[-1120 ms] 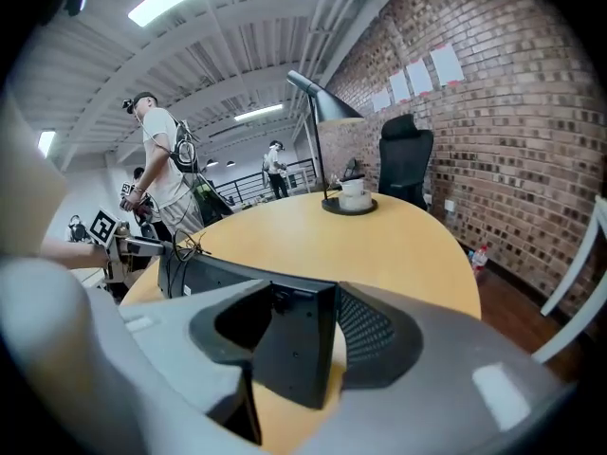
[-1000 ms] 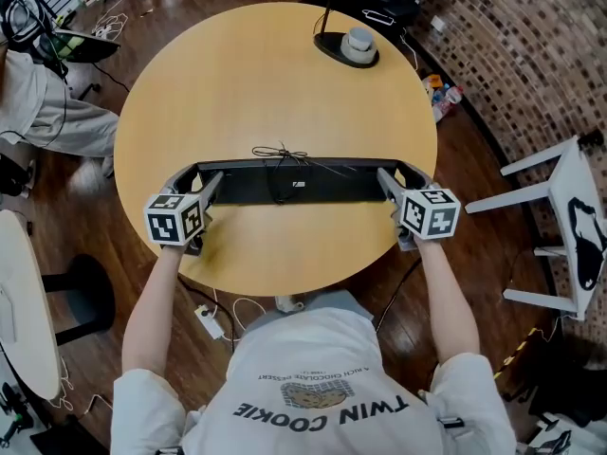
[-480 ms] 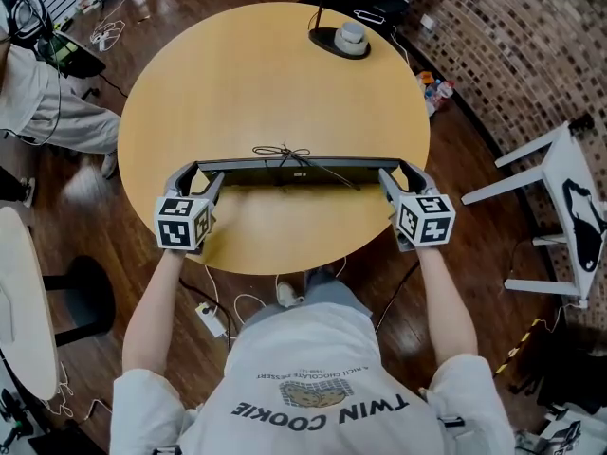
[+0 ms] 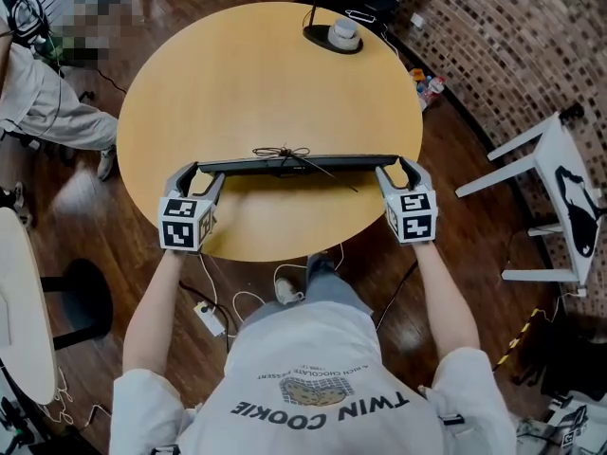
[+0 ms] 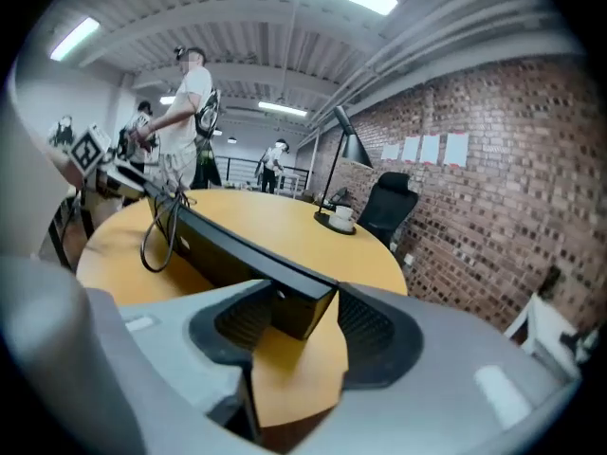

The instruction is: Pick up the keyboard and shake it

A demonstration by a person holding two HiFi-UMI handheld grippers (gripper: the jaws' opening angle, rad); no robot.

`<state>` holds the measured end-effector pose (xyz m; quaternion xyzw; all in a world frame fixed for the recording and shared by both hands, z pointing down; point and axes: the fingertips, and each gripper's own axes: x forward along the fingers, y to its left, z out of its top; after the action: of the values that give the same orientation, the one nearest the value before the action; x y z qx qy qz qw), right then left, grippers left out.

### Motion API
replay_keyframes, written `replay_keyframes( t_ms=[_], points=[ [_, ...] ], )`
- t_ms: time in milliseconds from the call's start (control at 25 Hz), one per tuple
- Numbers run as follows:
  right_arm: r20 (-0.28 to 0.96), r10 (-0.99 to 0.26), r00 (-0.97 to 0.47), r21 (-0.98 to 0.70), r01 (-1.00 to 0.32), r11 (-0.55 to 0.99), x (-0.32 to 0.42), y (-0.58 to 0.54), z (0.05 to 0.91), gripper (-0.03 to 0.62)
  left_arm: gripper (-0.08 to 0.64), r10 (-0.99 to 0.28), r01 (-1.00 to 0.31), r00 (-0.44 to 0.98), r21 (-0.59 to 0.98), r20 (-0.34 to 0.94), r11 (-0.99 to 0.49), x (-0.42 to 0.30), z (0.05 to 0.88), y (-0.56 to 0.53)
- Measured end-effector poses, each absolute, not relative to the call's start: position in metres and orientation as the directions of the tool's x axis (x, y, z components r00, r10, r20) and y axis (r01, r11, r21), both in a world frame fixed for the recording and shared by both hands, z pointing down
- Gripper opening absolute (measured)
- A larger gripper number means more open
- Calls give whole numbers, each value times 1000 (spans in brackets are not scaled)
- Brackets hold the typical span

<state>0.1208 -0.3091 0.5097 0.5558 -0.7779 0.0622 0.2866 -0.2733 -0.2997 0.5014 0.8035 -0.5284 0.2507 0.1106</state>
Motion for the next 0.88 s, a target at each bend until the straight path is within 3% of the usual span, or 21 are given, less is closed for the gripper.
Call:
replay_keyframes(
  t_ms=[160, 360, 600, 880],
  points=[
    [555, -822, -125, 457, -781, 427, 119, -301, 518, 218, 247, -792, -898, 323, -96, 518, -429, -273, 506, -291],
    [560, -824, -84, 669, -540, 510, 105, -300, 519, 218, 245, -792, -894, 330, -99, 514, -437, -272, 504, -290],
    [604, -793, -82, 708, -401, 581, 83, -300, 528, 218, 245, -783, -888, 343, -92, 519, -450, -273, 507, -280],
    [636, -767, -80, 712, -322, 624, 81, -282, 535, 138, 245, -776, -884, 329, -114, 538, -453, -274, 515, -264]
  ],
)
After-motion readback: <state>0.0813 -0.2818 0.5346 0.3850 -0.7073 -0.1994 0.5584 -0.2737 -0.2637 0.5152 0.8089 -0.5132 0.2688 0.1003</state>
